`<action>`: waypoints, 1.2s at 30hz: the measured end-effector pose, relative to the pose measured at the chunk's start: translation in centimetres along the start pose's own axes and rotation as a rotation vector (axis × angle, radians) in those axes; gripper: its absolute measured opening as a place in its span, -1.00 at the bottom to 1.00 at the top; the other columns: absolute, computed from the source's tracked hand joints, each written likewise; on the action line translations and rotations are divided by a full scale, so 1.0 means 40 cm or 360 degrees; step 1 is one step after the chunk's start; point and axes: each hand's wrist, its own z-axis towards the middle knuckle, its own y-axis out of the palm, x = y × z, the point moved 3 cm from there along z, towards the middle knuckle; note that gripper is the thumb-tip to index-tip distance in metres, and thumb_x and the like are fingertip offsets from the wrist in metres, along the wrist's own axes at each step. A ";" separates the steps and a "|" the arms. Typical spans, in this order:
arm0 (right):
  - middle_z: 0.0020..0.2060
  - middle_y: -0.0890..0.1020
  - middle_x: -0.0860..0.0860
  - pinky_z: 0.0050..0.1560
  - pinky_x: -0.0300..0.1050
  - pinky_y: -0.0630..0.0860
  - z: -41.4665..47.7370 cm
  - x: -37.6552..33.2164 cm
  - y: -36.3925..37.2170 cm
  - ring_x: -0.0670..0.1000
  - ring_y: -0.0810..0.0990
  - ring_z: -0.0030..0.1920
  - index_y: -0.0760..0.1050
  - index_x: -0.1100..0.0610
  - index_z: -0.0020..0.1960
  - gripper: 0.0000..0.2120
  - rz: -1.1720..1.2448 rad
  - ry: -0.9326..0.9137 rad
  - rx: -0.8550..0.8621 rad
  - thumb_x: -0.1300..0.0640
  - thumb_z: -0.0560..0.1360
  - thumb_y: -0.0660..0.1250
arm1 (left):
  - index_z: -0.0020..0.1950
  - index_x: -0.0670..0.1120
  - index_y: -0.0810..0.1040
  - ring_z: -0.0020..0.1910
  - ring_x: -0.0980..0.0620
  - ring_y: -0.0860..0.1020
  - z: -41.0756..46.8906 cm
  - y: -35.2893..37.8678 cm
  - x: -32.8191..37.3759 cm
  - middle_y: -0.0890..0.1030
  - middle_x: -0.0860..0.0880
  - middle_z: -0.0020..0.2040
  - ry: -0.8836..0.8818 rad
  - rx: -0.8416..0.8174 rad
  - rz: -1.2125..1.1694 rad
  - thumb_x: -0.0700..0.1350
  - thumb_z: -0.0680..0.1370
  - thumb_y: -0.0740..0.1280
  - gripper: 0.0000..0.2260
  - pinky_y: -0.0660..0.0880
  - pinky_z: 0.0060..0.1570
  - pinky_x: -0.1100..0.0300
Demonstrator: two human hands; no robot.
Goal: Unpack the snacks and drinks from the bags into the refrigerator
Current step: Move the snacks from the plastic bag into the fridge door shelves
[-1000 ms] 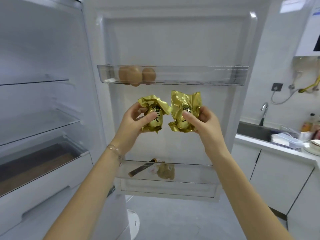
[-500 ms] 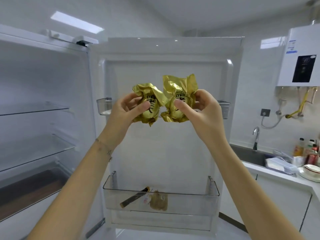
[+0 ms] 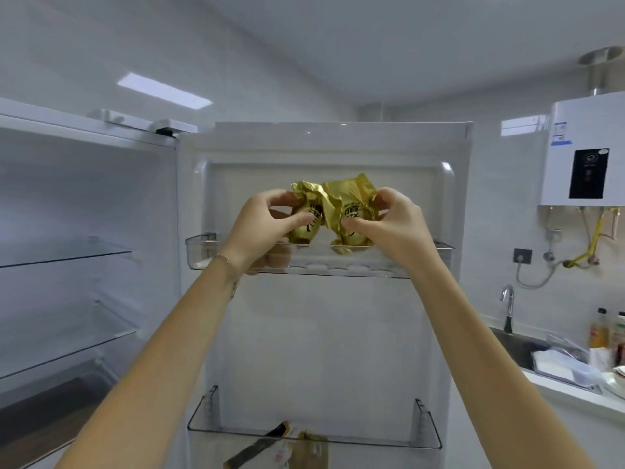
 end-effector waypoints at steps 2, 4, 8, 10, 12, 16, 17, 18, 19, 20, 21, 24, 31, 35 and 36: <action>-0.19 0.57 -0.17 -0.08 -0.12 0.55 -0.001 0.016 -0.001 -0.09 0.58 -0.18 0.52 0.04 0.06 -0.65 -0.0109 0.0027 -0.0087 0.03 0.34 0.54 | 0.10 0.02 0.64 -0.07 0.12 0.65 0.006 0.009 -0.008 0.66 0.14 0.00 -0.0006 -0.0118 0.0169 0.00 0.40 0.53 -0.70 0.57 -0.06 0.20; -0.17 0.59 -0.14 -0.06 -0.09 0.58 -0.002 0.029 0.000 -0.08 0.60 -0.16 0.47 0.03 0.16 -0.55 -0.0165 0.0087 -0.0176 -0.01 0.34 0.54 | 0.11 0.00 0.66 -0.05 0.10 0.65 0.009 0.017 -0.011 0.68 0.11 -0.02 -0.0011 -0.0198 0.0219 0.00 0.39 0.54 -0.69 0.57 -0.01 0.16; -0.07 0.62 -0.07 0.00 -0.02 0.58 0.003 0.039 0.003 -0.06 0.61 -0.09 0.43 0.03 0.13 -0.56 -0.0275 0.0109 -0.0286 -0.08 0.37 0.51 | 0.07 0.01 0.65 -0.07 0.12 0.64 0.009 0.026 -0.009 0.68 0.09 -0.03 -0.0029 -0.0332 0.0365 0.00 0.39 0.54 -0.72 0.59 0.01 0.14; -0.05 0.64 -0.07 0.02 0.00 0.58 0.005 0.040 0.005 -0.06 0.62 -0.08 0.45 0.03 0.11 -0.62 -0.0294 0.0109 -0.0333 -0.08 0.40 0.48 | 0.06 0.00 0.64 -0.06 0.12 0.64 0.009 0.026 -0.007 0.68 0.07 -0.03 -0.0078 -0.0362 0.0413 0.02 0.41 0.52 -0.74 0.59 -0.04 0.19; -0.04 0.67 -0.07 0.04 0.01 0.57 0.008 0.040 0.010 -0.05 0.63 -0.07 0.46 0.01 0.12 -0.66 -0.0350 0.0095 -0.0408 -0.10 0.44 0.43 | 0.05 -0.02 0.64 -0.10 0.10 0.64 0.010 0.024 -0.004 0.68 0.05 -0.05 -0.0128 -0.0397 0.0436 0.00 0.45 0.49 -0.79 0.58 -0.19 0.20; -0.05 0.66 -0.06 -0.02 -0.09 0.53 0.016 0.030 0.017 -0.06 0.61 -0.08 0.47 0.02 0.13 -0.71 -0.0413 0.0075 -0.0514 -0.08 0.49 0.39 | 0.00 -0.01 0.63 -0.06 0.00 0.64 0.006 0.020 0.008 0.68 0.01 -0.06 -0.0177 -0.0474 0.0506 -0.05 0.51 0.43 -0.89 0.59 -0.10 0.05; -0.06 0.66 -0.05 0.00 -0.08 0.54 0.017 0.028 0.020 -0.06 0.61 -0.08 0.48 0.02 0.12 -0.73 -0.0435 0.0073 -0.0532 -0.08 0.49 0.38 | -0.01 -0.01 0.63 -0.06 -0.02 0.64 0.005 0.018 0.010 0.68 0.01 -0.07 -0.0187 -0.0463 0.0522 -0.05 0.51 0.42 -0.91 0.60 -0.08 0.01; -0.07 0.67 -0.06 0.03 -0.06 0.55 0.018 0.027 0.022 -0.05 0.61 -0.08 0.50 0.00 0.12 -0.75 -0.0462 0.0074 -0.0541 -0.07 0.50 0.37 | -0.02 -0.01 0.62 -0.07 -0.02 0.64 0.004 0.017 0.008 0.68 0.01 -0.08 -0.0194 -0.0445 0.0535 -0.05 0.52 0.42 -0.92 0.60 -0.10 -0.01; -0.07 0.67 -0.07 0.05 -0.05 0.55 0.018 0.028 0.024 -0.05 0.61 -0.06 0.52 -0.02 0.11 -0.77 -0.0496 0.0074 -0.0535 -0.07 0.50 0.36 | -0.03 -0.01 0.62 -0.09 0.00 0.63 0.002 0.018 0.006 0.67 0.02 -0.07 -0.0190 -0.0417 0.0546 -0.04 0.52 0.41 -0.92 0.61 -0.15 0.01; -0.05 0.66 -0.08 0.06 -0.04 0.55 0.017 0.030 0.025 -0.04 0.61 -0.04 0.54 -0.04 0.11 -0.78 -0.0537 0.0072 -0.0515 -0.08 0.51 0.34 | -0.02 -0.02 0.63 -0.11 0.05 0.63 0.002 0.019 0.002 0.67 0.02 -0.07 -0.0164 -0.0375 0.0565 -0.03 0.53 0.41 -0.90 0.61 -0.20 0.07; -0.02 0.66 -0.09 0.05 -0.06 0.54 0.014 0.032 0.026 -0.03 0.60 -0.01 0.56 -0.06 0.12 -0.77 -0.0588 0.0067 -0.0486 -0.10 0.52 0.31 | 0.00 -0.02 0.63 -0.11 0.10 0.62 0.001 0.020 -0.001 0.67 0.04 -0.06 -0.0117 -0.0312 0.0592 -0.02 0.53 0.40 -0.88 0.59 -0.22 0.15; 0.05 0.64 -0.10 -0.03 -0.10 0.49 -0.002 0.039 0.028 0.01 0.58 0.04 0.58 -0.06 0.17 -0.70 -0.0745 0.0005 -0.0330 -0.15 0.54 0.24 | 0.11 -0.01 0.61 -0.02 0.16 0.58 -0.015 0.033 -0.002 0.64 0.09 0.00 0.0099 -0.0121 0.0656 0.04 0.53 0.38 -0.79 0.51 -0.03 0.28; 0.23 0.58 -0.04 0.28 0.03 0.35 -0.080 0.050 -0.003 0.05 0.48 0.27 0.47 0.01 0.35 -0.51 -0.0845 -0.0336 0.0129 -0.20 0.50 0.31 | 0.36 0.07 0.46 0.38 -0.04 0.36 -0.089 0.081 0.001 0.47 0.03 0.36 0.0453 0.0188 0.1050 0.30 0.47 0.15 -0.46 0.21 0.40 -0.10; 0.35 0.46 -0.05 0.38 0.06 0.20 -0.140 0.068 -0.037 0.04 0.32 0.41 0.34 -0.06 0.45 -0.39 -0.1001 -0.0319 0.0191 -0.27 0.46 0.24 | 0.44 0.08 0.38 0.51 -0.14 0.18 -0.122 0.107 -0.001 0.32 -0.06 0.49 0.0502 0.0245 0.1213 0.33 0.47 0.08 -0.39 0.01 0.45 -0.22; 0.39 0.42 -0.04 0.40 0.09 0.17 -0.156 0.073 -0.047 0.05 0.27 0.44 0.30 -0.08 0.47 -0.37 -0.1034 -0.0295 0.0188 -0.27 0.46 0.23 | 0.45 0.08 0.36 0.51 -0.17 0.16 -0.131 0.116 0.000 0.30 -0.08 0.50 0.0520 0.0248 0.1228 0.33 0.48 0.08 -0.39 0.00 0.45 -0.24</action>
